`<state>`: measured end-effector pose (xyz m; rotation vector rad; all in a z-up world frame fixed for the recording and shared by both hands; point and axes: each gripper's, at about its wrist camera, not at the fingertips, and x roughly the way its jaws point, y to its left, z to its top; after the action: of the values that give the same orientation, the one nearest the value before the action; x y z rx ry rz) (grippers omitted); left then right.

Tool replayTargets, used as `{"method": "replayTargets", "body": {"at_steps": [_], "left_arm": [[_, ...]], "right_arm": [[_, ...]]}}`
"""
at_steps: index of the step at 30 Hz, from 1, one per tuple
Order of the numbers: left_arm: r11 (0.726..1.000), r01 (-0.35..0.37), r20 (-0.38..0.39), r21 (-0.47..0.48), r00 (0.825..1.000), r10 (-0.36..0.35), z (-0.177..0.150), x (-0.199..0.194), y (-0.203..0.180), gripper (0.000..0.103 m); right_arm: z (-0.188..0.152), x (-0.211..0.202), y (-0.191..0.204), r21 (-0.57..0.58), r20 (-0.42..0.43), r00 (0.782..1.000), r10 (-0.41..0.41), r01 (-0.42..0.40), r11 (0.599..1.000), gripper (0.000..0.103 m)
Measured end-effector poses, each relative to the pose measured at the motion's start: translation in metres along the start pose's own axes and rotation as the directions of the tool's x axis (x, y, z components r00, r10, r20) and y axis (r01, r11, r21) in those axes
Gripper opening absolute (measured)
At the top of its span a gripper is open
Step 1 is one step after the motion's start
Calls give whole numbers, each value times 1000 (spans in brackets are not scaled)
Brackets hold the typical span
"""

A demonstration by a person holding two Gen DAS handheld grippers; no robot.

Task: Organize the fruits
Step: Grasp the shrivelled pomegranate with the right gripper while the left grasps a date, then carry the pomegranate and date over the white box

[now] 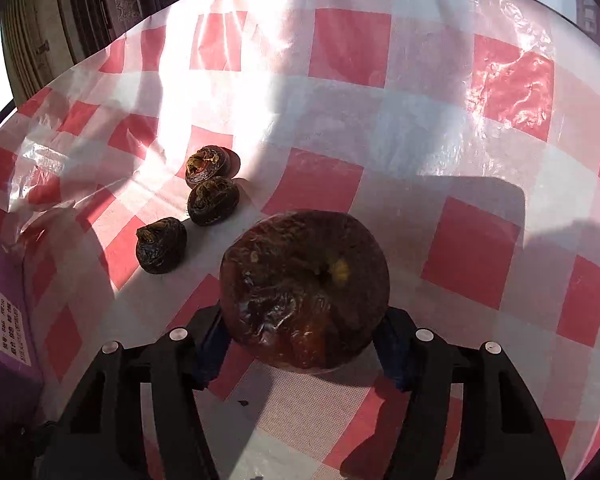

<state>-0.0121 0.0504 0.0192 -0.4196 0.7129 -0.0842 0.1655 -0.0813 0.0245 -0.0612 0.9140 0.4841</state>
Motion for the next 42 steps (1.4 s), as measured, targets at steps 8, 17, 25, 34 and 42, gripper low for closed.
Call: {"method": "replayTargets", "body": {"at_steps": [8,17,25,34,42], "left_arm": [[1000,-10,-57,2,998,10,1,11,-1,101],[960,-273,-83,69,957,278,57,72,-16,100],[889,-433,-99,146,888,449,119,148,-8,70],[942,-277,-88,188,951,297,88,106,-9,40],[992,-110,-87,54,990,115,52,59,5,39]], "right_arm": [[-76,-87,-94,418,211,976,-50,-44,908,61],[-73,-81,-100,444,211,977,-24,-75,893,61],[-71,-74,-96,432,189,982,-9,-75,899,61],[-70,-69,-94,423,175,985,3,-78,903,61],[-71,-70,-94,423,182,983,1,-79,903,61]]}}
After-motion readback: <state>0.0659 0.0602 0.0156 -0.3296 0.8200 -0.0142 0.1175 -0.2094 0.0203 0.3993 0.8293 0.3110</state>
